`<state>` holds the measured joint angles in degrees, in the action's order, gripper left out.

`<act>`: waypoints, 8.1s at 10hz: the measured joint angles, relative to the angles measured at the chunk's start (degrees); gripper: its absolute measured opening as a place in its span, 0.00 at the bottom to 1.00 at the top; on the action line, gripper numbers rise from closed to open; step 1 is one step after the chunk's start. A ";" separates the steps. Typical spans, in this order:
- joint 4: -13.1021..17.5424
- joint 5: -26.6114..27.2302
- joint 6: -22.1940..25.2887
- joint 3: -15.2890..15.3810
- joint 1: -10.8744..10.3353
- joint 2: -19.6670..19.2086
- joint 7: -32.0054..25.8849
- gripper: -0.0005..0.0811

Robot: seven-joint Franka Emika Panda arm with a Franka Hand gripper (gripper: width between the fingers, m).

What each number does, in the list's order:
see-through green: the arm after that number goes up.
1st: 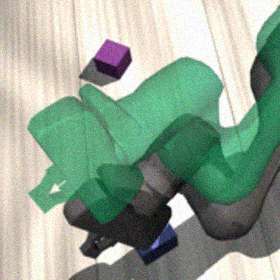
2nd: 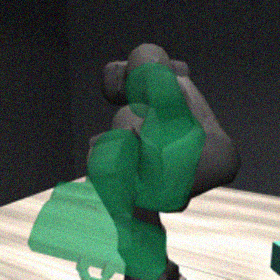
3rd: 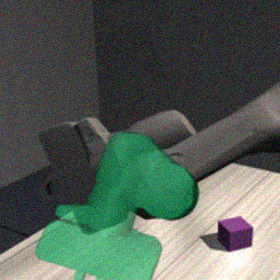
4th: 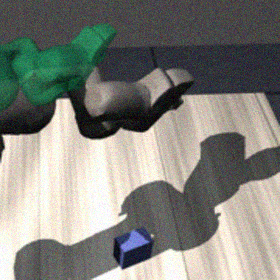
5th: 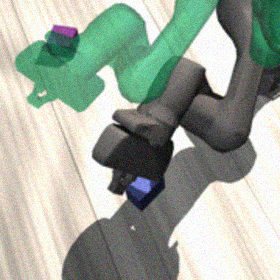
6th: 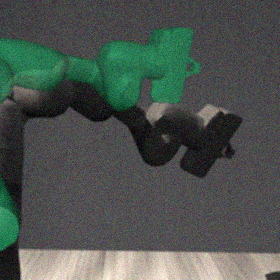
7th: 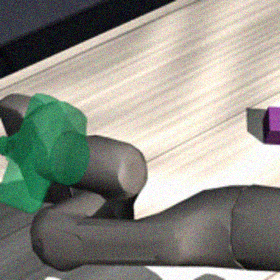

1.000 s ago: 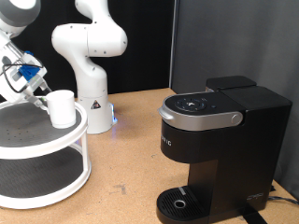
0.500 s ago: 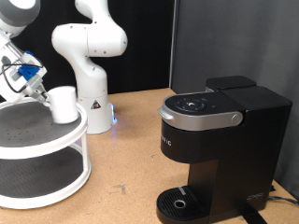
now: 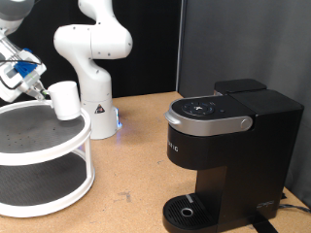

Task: Make a cup of coffee with the keurig machine

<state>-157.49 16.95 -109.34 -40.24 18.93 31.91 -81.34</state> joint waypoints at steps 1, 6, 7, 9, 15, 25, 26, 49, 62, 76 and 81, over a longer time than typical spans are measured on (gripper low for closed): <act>0.39 0.60 0.01 0.29 0.00 0.58 0.93 0.09; 1.81 2.28 -2.53 7.17 -1.56 0.87 9.84 0.09; 1.69 2.33 -2.47 6.88 -1.50 0.88 9.63 0.09; 0.50 9.45 -3.91 7.18 -1.77 1.35 12.11 0.09; -1.99 23.83 -19.89 17.51 -9.69 0.22 19.90 0.09; -2.78 28.42 -27.27 21.34 -14.30 -7.22 19.51 0.09; -2.76 31.20 -30.19 21.65 -15.74 -9.40 18.00 0.09; 9.81 75.08 -44.44 34.14 -27.82 -37.27 -9.02 0.09; 14.20 82.00 -44.63 36.13 -27.83 -42.74 -13.61 0.41; 2.93 60.23 -28.62 29.51 -21.33 -28.72 -5.92 0.99; 2.28 56.34 -21.52 27.75 -19.29 -18.70 0.34 0.99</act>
<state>-155.21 73.29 -130.86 -12.49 -0.36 13.21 -81.00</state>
